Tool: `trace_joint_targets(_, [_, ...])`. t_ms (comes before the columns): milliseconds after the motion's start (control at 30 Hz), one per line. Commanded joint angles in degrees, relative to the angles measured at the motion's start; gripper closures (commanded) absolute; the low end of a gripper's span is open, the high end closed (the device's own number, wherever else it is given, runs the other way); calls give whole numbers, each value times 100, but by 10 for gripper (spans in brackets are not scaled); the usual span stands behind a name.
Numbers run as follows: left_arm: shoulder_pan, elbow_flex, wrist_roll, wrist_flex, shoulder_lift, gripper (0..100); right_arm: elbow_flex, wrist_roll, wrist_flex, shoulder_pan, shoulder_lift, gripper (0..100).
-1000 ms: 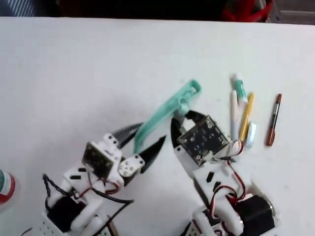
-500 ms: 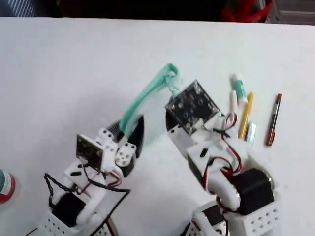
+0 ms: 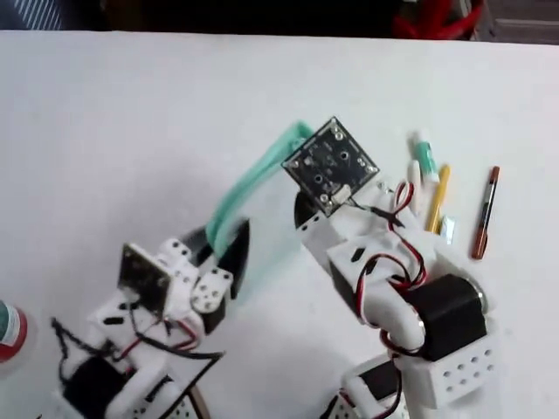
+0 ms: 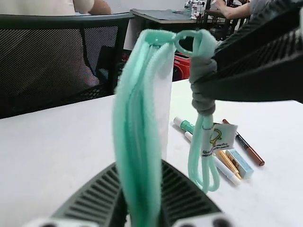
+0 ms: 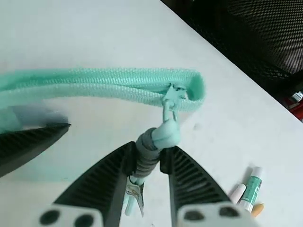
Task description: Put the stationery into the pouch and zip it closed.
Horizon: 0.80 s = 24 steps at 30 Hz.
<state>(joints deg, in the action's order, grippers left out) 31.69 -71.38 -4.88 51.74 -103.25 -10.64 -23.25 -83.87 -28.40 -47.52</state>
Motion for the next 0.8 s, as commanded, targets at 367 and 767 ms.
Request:
trace_joint_targets(367, [48, 1029, 97, -1679, 2695, 977, 290, -62, 549, 497, -22, 979])
trace_joint_targets(767, [-48, 1187, 369, -2989, 4664, 973, 844, -70, 857, 620, 954, 979])
